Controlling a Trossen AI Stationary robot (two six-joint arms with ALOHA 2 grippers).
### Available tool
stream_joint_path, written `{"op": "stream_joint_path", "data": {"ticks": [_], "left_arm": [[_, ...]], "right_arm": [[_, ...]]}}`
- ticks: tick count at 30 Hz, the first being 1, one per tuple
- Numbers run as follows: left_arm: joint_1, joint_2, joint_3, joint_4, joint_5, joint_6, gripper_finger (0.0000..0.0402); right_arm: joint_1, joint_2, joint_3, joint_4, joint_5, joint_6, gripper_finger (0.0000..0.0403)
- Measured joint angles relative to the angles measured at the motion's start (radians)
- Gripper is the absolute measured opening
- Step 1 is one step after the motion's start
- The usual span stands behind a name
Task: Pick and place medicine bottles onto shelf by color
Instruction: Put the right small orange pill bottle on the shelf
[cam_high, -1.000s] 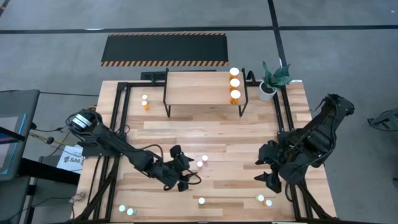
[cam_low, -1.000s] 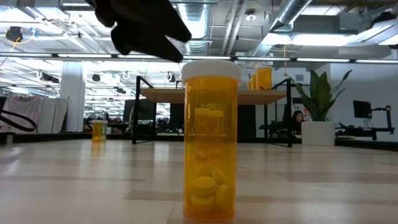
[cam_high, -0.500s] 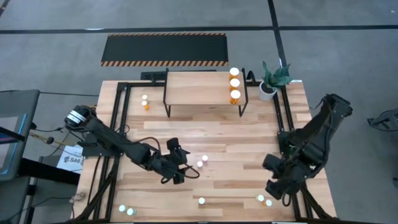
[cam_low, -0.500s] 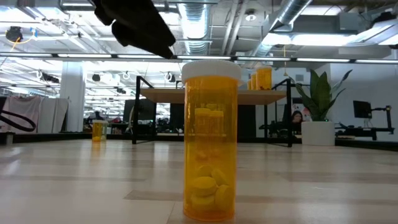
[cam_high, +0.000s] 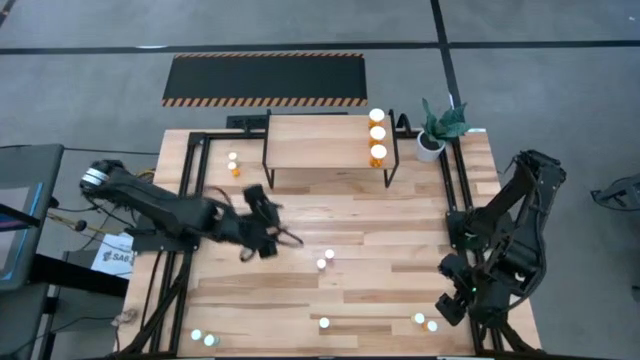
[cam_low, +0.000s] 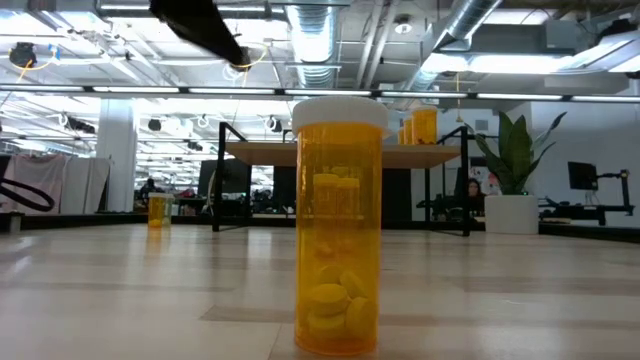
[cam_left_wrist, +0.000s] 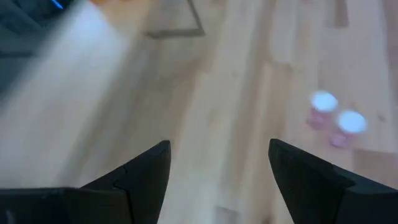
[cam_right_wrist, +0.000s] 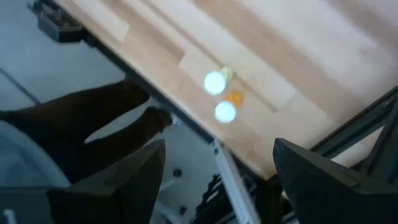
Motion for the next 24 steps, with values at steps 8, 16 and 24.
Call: {"op": "stream_joint_path", "data": {"ticks": [8, 16, 24], "left_arm": [[0.21, -0.233, 0.0, -0.015, 0.168, 0.139, 0.0258], [0.278, -0.258, 0.0, -0.031, 0.26, 0.203, 0.0258], [0.314, -0.258, 0.0, -0.026, 0.301, 0.24, 0.0258]], "right_arm": [[0.005, 0.0, -0.105, 0.133, 0.041, -0.045, 0.0317], [0.015, 0.094, -0.223, 0.321, 0.017, -0.061, 0.0317], [0.006, 0.218, -0.222, 0.431, -0.144, -0.027, 0.0317]]}}
